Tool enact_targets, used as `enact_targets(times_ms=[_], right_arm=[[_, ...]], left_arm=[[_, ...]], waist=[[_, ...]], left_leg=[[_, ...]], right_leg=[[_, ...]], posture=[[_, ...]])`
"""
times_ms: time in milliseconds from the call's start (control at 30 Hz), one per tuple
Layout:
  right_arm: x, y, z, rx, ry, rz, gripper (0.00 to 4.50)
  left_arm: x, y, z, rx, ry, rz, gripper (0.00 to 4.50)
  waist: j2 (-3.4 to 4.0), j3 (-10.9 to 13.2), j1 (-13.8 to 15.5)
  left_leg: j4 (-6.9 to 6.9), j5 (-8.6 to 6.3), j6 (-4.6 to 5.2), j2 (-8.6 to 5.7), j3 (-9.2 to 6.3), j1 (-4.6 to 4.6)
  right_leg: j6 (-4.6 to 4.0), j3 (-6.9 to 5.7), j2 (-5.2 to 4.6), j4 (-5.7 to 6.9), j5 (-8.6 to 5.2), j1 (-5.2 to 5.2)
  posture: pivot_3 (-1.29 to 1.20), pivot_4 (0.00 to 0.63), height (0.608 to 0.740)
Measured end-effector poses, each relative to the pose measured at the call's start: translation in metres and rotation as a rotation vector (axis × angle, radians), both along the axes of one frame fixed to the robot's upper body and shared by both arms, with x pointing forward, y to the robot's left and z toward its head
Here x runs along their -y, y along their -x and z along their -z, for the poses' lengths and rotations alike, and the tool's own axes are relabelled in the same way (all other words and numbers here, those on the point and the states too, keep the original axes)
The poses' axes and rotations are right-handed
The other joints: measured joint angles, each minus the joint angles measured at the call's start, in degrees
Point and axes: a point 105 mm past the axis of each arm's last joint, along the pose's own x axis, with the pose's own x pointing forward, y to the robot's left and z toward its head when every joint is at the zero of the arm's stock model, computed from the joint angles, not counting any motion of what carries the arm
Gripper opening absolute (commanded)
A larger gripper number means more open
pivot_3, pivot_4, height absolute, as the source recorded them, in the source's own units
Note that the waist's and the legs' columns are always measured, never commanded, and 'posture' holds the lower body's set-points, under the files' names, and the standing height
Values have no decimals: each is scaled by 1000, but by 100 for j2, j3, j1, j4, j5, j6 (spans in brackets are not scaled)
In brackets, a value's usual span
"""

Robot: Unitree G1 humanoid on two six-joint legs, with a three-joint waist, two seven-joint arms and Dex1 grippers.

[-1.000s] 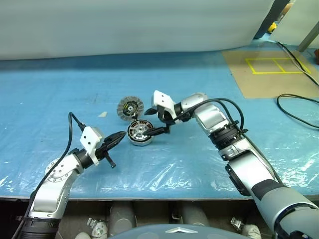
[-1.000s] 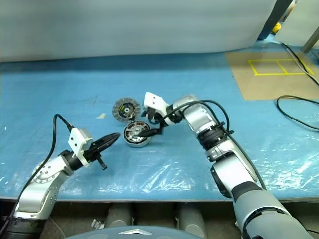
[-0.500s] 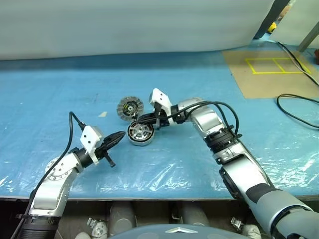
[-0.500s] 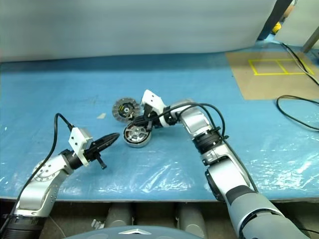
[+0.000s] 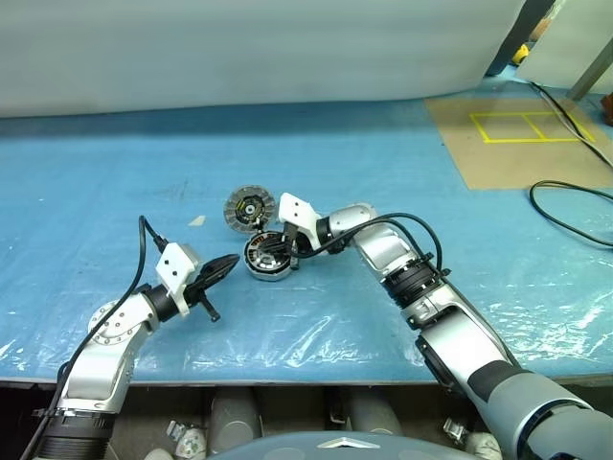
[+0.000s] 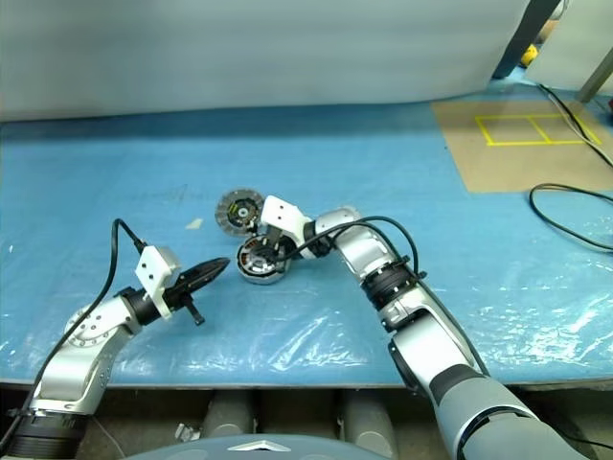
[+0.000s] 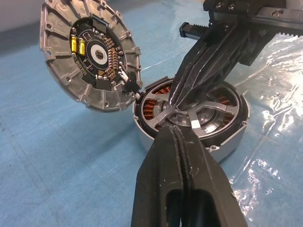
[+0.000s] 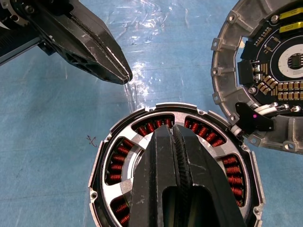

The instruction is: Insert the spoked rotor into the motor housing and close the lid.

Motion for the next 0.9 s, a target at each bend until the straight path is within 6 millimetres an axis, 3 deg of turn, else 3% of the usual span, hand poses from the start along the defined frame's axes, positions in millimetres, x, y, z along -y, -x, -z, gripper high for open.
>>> enact_targets(times_ms=[200, 433, 567, 733, 900], right_arm=[[2, 17, 10, -50, 23, -66, 35], [0, 15, 8, -42, 10, -47, 35], [-1, 10, -6, -79, -91, -14, 35], [13, 4, -16, -55, -101, 11, 35], [20, 17, -43, -85, -161, -31, 35]], left_arm=[[0, -4, 2, -5, -10, -1, 0], [1, -12, -4, 16, -8, -17, 0], [-7, -22, -6, 0, 46, -86, 0], [-29, -26, 9, -67, 43, -186, 0], [-42, -43, 29, -131, 14, -257, 0]], waist=[[1, 0, -1], [0, 0, 0], [1, 0, -1], [0, 1, 3], [-1, 1, 35]], left_leg=[[-1, 0, 0, -2, 0, -5], [-1, 0, 0, -1, -2, -4], [-2, 0, -1, -1, -2, -5], [-5, 0, -1, -2, -2, -9], [-7, 1, 0, -3, -8, -8]], right_leg=[[0, 1, -1, -5, 0, -1], [0, 0, 0, -3, 0, -1], [0, 0, 0, -4, 0, -2], [0, -1, 1, -12, 0, -2], [2, -2, 1, -14, 1, 0]], posture=[[0, 150, 740], [0, 150, 740], [0, 150, 740], [0, 150, 740], [0, 150, 740]])
